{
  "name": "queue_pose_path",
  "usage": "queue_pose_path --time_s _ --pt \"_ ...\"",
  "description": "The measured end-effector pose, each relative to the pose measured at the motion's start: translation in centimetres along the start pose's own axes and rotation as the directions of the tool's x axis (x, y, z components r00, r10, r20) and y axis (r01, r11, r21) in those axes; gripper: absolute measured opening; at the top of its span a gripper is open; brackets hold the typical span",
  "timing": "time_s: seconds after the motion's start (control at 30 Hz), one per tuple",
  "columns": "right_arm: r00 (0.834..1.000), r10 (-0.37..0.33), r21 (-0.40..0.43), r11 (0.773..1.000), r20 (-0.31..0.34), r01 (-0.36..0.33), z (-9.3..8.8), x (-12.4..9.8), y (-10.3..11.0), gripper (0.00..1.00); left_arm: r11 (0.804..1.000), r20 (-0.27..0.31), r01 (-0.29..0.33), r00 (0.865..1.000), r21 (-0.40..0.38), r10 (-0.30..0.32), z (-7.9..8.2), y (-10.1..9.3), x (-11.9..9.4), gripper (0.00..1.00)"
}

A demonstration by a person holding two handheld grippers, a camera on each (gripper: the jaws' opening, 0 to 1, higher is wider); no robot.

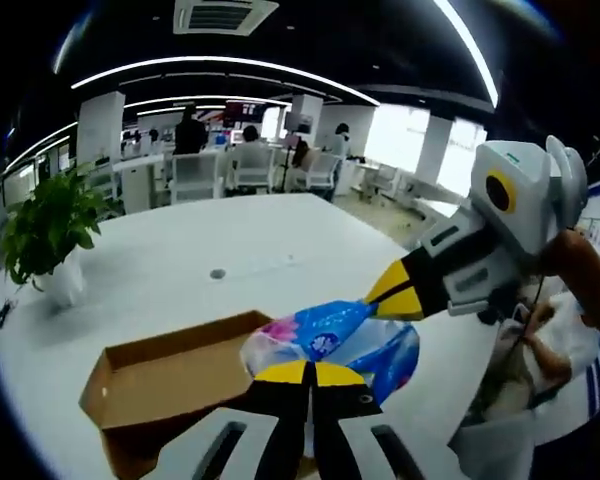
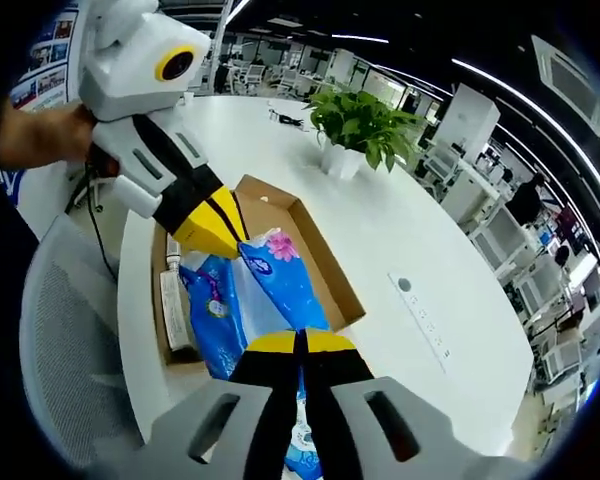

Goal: Operate the shoe box by opening the lid, removing the specified soft item, and placing it in the target area until the item is outside and the box remains undamaged.

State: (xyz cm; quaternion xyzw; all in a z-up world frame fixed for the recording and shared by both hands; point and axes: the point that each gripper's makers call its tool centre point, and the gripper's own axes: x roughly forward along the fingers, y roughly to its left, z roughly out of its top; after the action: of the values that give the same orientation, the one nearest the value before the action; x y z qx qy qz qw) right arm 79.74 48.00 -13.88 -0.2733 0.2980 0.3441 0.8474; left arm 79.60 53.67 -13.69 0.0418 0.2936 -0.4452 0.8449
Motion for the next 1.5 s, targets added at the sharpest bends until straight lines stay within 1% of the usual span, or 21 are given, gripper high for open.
queue_pose_path --time_s 0.17,0.27,0.33,0.4,0.47,0.63,0.77,0.9,0.97,1.03,1.13,1.23,1.5 --pt "1.000 -0.013 0.012 1.000 -0.013 0.013 -1.3 -1.0 -0.9 0.00 1.000 -0.005 0.026 1.000 -0.004 -0.026 0.3 -1.4 1.4 0.00" --pt "1.000 -0.021 0.004 1.000 -0.023 0.021 -2.3 -1.4 -1.2 0.00 0.999 -0.007 0.041 0.999 -0.007 -0.041 0.4 -2.3 2.2 0.00" --pt "0.999 -0.023 0.007 1.000 -0.029 0.023 -3.0 -1.8 -1.9 0.00 0.999 -0.012 0.051 0.999 -0.004 -0.051 0.3 -2.9 2.8 0.00" --pt "0.999 -0.024 0.010 1.000 -0.036 0.025 -3.7 -2.1 -1.9 0.00 0.998 -0.017 0.065 0.998 -0.006 -0.065 0.3 -3.5 3.4 0.00" --pt "0.999 -0.024 0.014 1.000 -0.045 0.025 -4.4 -2.6 -2.4 0.00 0.997 -0.022 0.079 0.997 -0.007 -0.079 0.2 -4.2 4.0 0.00" --pt "0.998 -0.029 0.022 0.999 -0.062 0.030 -6.3 -3.0 -3.0 0.00 0.994 -0.031 0.105 0.994 -0.005 -0.105 0.2 -5.5 5.2 0.00" --pt "0.997 -0.033 0.023 0.999 -0.072 0.034 -7.5 -3.4 -3.4 0.00 0.992 -0.040 0.127 0.991 -0.009 -0.127 0.2 -6.5 6.3 0.00" --pt "0.996 -0.036 0.025 0.999 -0.082 0.038 -9.0 -4.0 -4.2 0.00 0.989 -0.048 0.149 0.988 -0.010 -0.149 0.2 -7.4 7.4 0.00" --pt "0.996 -0.036 0.028 0.999 -0.086 0.038 -9.3 -4.0 -4.3 0.00 0.988 -0.051 0.156 0.986 -0.007 -0.156 0.3 -7.7 7.7 0.00" --pt "0.995 -0.037 0.030 0.999 -0.093 0.040 -10.1 -4.2 -5.0 0.00 0.986 -0.056 0.166 0.985 -0.006 -0.166 0.3 -8.1 8.3 0.00" --pt "0.994 -0.042 0.031 0.999 -0.101 0.045 -10.8 -4.4 -5.2 0.00 0.984 -0.065 0.180 0.982 0.000 -0.180 0.5 -8.8 9.1 0.00" --pt "0.993 -0.047 0.034 0.998 -0.107 0.050 -11.5 -4.6 -5.9 0.00 0.981 -0.073 0.194 0.979 0.008 -0.193 0.6 -9.4 9.8 0.00" --pt "0.991 -0.048 0.037 0.998 -0.126 0.053 -13.7 -5.3 -7.2 0.00 0.974 -0.099 0.227 0.970 0.017 -0.224 0.5 -11.0 11.5 0.00"
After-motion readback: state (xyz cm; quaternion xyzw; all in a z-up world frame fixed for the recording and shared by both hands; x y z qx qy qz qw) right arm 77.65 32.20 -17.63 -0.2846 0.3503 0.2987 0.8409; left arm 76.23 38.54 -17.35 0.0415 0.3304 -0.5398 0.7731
